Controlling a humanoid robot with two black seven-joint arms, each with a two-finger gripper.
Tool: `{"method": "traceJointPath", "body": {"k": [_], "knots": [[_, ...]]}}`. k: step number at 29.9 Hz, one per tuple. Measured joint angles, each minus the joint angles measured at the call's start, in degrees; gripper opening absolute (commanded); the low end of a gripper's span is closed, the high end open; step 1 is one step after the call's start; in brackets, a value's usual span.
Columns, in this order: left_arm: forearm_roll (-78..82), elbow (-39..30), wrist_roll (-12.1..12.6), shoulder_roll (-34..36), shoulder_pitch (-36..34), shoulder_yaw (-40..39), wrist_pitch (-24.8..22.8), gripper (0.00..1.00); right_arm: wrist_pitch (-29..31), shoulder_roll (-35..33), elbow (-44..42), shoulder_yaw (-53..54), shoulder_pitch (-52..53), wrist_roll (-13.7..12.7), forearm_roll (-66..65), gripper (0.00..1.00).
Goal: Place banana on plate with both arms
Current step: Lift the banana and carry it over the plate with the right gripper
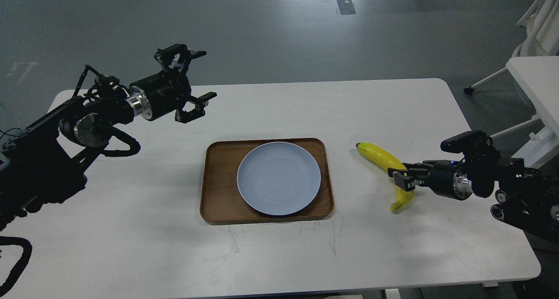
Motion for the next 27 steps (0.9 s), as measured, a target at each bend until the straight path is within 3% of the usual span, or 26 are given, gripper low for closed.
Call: {"method": "traceJointPath", "body": {"k": [11, 18, 27], "knots": [[1.45, -0.19, -0.09, 0.01, 0.0, -0.04, 0.17, 0.98, -0.52, 1.54, 5.9, 0.55, 12.14, 1.31, 3.47, 0.0], [1.46, -0.19, -0.18, 0.6, -0.19, -0.11, 0.25, 0.98, -0.4, 11.0, 6.17, -2.39, 15.8, 3.82, 6.63, 0.0], [1.42, -0.26, -0.2, 1.42, -0.19, -0.11, 0.59, 0.98, -0.47, 19.3, 1.2, -10.09, 16.72, 3.97, 6.76, 0.01]]}}
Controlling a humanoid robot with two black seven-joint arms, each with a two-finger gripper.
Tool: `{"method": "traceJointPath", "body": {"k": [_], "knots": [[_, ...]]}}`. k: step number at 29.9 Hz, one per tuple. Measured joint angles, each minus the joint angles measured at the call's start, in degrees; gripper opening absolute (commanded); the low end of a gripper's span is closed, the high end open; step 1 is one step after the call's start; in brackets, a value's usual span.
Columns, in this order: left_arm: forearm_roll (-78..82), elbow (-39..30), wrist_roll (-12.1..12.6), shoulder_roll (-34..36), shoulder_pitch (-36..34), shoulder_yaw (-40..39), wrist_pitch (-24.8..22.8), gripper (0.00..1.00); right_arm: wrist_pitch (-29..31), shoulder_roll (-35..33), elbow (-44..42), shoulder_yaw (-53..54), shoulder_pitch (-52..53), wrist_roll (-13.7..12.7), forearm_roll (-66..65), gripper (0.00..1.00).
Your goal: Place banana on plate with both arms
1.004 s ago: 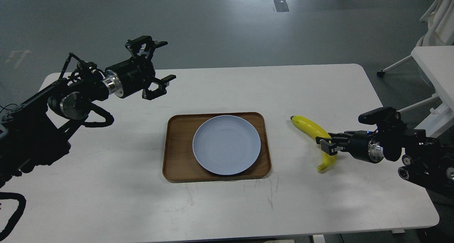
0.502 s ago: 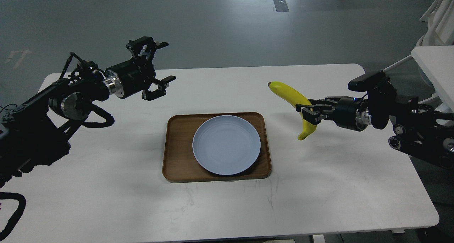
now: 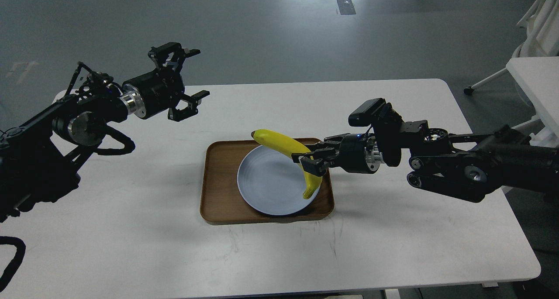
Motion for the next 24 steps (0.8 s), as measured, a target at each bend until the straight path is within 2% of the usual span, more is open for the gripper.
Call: {"method": "traceJointPath", "body": {"k": [3, 4, 5, 7, 9, 10, 18, 24], "knots": [[-0.04, 0.0, -0.04, 0.09, 0.0, 0.0, 0.0, 0.98, -0.42, 1.43, -2.06, -0.99, -0.55, -0.03, 0.03, 0.23], [-0.04, 0.0, -0.04, 0.11, 0.0, 0.01, -0.02, 0.98, -0.92, 1.83, -2.81, -1.06, -0.94, -0.03, 0.11, 0.4], [-0.04, 0.0, -0.04, 0.14, 0.0, 0.01, -0.03, 0.98, -1.44, 2.1, -3.36, -1.08, -1.33, -0.03, 0.28, 0.48], [-0.04, 0.0, -0.05, 0.18, 0.0, 0.01, -0.07, 0.98, -2.23, 2.56, -3.91, -1.07, -1.95, -0.03, 1.34, 0.75], [-0.05, 0.0, -0.05, 0.23, 0.0, 0.02, -0.13, 0.98, -2.81, 3.94, -4.08, -1.01, -2.49, -0.03, 3.69, 0.87], [-0.04, -0.01, -0.06, 0.23, 0.0, 0.02, -0.2, 0.98, -2.97, 4.84, -4.05, -0.96, -2.71, -0.01, 5.01, 0.97], [-0.04, 0.0, -0.05, 0.82, -0.08, 0.02, -0.48, 0.98, -2.97, 5.57, -3.73, -0.74, -2.73, -0.18, 9.44, 1.0], [-0.05, 0.0, 0.04, 0.89, -0.09, 0.02, -0.5, 0.98, -2.82, 0.82, -3.18, 0.31, -0.49, -0.19, 9.59, 1.0]]}}
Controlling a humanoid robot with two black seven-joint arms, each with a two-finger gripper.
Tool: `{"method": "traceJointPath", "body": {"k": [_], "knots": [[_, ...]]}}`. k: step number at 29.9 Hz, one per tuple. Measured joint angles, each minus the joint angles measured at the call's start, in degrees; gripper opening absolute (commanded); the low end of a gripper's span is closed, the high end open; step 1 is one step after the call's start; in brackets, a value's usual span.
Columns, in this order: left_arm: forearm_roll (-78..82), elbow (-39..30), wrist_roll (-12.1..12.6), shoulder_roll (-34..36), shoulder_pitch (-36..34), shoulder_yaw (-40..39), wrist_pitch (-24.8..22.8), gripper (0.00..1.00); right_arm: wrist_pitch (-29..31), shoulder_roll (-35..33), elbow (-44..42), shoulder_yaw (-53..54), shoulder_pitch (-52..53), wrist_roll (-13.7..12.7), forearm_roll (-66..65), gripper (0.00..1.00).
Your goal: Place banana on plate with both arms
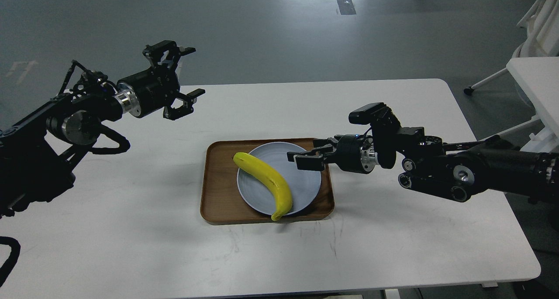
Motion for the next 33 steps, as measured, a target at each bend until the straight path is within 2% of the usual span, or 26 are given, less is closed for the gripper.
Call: {"method": "traceJointPath", "body": {"k": [4, 6, 14, 19, 23, 27, 33], "knots": [[0.0, 0.0, 0.06, -0.13, -0.04, -0.01, 0.0, 0.98, 0.11, -3.93, 0.05, 5.25, 1.28, -0.02, 1.35, 1.0], [-0.04, 0.0, 0.05, -0.25, -0.14, -0.29, 0.09, 0.98, 0.43, -5.71, 0.13, 10.16, 1.27, -0.22, 6.82, 1.0], [-0.76, -0.15, -0.14, -1.24, 0.49, -1.04, 0.32, 0.98, 0.71, -8.32, 0.29, 20.6, 0.14, -1.33, 47.26, 1.0], [-0.95, -0.94, -0.26, -2.16, 2.31, -2.03, 0.38, 0.98, 3.13, -8.8, 0.15, 24.1, -2.71, -2.56, 65.57, 1.0], [-0.95, -1.3, -0.41, -2.89, 3.63, -3.46, 0.42, 0.98, 5.91, -9.36, -0.03, 27.59, -6.15, -4.19, 70.46, 1.0], [-0.95, -1.33, -0.52, -3.56, 4.45, -4.08, 0.47, 0.98, 6.52, -9.41, -0.18, 31.2, -8.92, -7.13, 71.14, 1.0], [-1.02, -1.04, -0.47, -4.41, 5.29, -4.51, 1.39, 0.98, 6.39, -9.01, -0.05, 32.37, -9.48, -7.9, 71.17, 1.0]]}}
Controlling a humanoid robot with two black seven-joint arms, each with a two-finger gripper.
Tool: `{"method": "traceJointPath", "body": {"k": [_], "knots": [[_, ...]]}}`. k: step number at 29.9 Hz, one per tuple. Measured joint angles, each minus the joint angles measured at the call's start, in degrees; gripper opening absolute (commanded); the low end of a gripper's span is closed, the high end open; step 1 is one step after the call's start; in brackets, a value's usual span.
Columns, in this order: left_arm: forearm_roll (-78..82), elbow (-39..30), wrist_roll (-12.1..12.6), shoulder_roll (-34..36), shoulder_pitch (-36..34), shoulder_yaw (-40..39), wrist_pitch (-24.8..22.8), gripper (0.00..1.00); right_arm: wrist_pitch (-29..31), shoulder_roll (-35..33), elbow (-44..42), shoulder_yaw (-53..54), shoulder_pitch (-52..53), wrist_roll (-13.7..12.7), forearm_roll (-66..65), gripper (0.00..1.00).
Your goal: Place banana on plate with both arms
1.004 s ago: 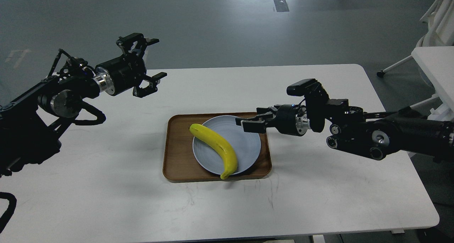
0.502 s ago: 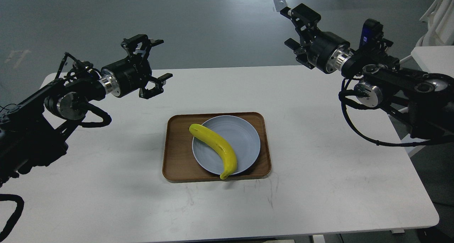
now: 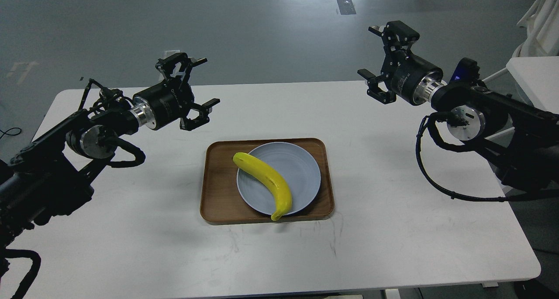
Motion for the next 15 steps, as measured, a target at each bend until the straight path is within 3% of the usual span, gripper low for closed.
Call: {"method": "traceJointPath", "body": {"k": [15], "knots": [[-0.04, 0.4, 0.03, 0.55, 0.91, -1.23, 0.54, 0.98, -0.45, -0.05, 1.31, 0.02, -0.62, -2.01, 0.09, 1.0]]}}
